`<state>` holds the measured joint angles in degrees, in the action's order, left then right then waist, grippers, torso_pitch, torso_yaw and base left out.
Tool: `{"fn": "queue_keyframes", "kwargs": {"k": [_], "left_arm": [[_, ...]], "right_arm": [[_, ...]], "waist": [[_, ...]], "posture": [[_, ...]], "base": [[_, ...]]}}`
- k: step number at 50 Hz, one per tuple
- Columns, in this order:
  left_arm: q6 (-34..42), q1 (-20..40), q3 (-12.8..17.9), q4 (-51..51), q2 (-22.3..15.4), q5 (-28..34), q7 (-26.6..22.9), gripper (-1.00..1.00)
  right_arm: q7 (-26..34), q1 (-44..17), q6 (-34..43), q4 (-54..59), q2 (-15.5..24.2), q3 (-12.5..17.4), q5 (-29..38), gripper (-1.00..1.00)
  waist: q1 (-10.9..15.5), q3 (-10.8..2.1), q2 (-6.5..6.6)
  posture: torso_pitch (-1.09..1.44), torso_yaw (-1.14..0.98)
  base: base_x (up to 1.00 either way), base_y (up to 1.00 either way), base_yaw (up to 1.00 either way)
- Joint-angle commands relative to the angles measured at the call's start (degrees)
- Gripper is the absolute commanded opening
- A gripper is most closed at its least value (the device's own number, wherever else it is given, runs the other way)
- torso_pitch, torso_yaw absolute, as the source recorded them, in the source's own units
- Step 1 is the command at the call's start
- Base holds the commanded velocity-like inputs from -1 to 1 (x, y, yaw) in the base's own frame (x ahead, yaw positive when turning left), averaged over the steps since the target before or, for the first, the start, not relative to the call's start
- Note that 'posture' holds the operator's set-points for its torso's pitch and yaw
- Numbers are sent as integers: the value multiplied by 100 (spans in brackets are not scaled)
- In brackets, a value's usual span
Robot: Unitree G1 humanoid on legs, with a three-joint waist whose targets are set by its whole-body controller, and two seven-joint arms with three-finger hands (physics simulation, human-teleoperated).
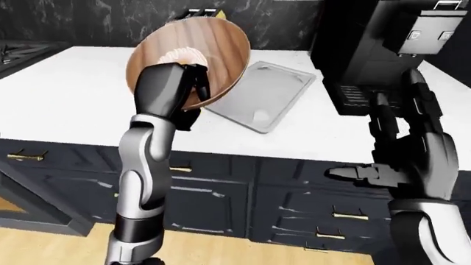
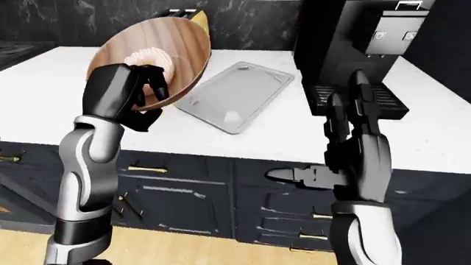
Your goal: Pick up the bowl with donut and place it on the tray. Pick up the cupcake and place it on the tray.
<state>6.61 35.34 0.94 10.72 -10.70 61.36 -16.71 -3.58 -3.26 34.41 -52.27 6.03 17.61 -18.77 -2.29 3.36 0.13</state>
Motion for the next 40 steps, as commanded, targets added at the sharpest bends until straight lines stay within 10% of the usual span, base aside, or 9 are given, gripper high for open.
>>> {"fn": "queue_keyframes", "kwargs": {"k": [1, 6, 8, 9, 10, 18, 32, 37, 40], "left_arm": [[-16, 204, 215, 299, -90, 63, 239, -100], [-6, 161, 217, 372, -87, 69, 206, -100], [0, 169, 214, 387, -82, 74, 187, -100], [-9, 159, 210, 390, -79, 76, 192, -100], [-16, 158, 210, 381, -80, 80, 198, -100], [-7, 205, 204, 427, -78, 107, 105, -100], [-53, 305, 143, 435, -9, 178, -6, -100], [-101, 357, 111, 356, 6, 197, 3, -100], [-123, 464, 97, 308, 15, 210, -47, -100]], "right_arm": [[62, -89, -163, -129, 16, -38, -36, 100], [59, -103, -148, -149, 13, -64, -35, 100], [70, -104, -133, -184, 5, -36, -104, 100], [83, -97, -157, -187, 3, -40, -121, 100], [87, -95, -172, -181, 0, -39, -136, 100], [76, -115, -171, -203, 40, -7, -196, 100], [175, -58, -190, -235, 22, -69, -61, 100], [176, -75, -212, -209, 9, -37, -82, 100], [136, -97, -195, -197, 16, -1, -114, 100]], "waist": [[66, -75, -35], [113, -75, 298], [179, -220, 744], [407, -46, 344], [217, -137, 500], [328, -222, -201], [374, -207, -66], [376, -146, 236], [302, -205, 52]], "posture": [[0, 0], [0, 0], [0, 0], [0, 0], [0, 0], [0, 0], [0, 0], [0, 0], [0, 0]], "base": [[0, 0, -100], [0, 0, -100], [0, 0, -100], [0, -28, 0], [0, -9, 0], [0, 0, 0], [0, 0, 17], [0, 0, 97], [0, 0, 18]]}}
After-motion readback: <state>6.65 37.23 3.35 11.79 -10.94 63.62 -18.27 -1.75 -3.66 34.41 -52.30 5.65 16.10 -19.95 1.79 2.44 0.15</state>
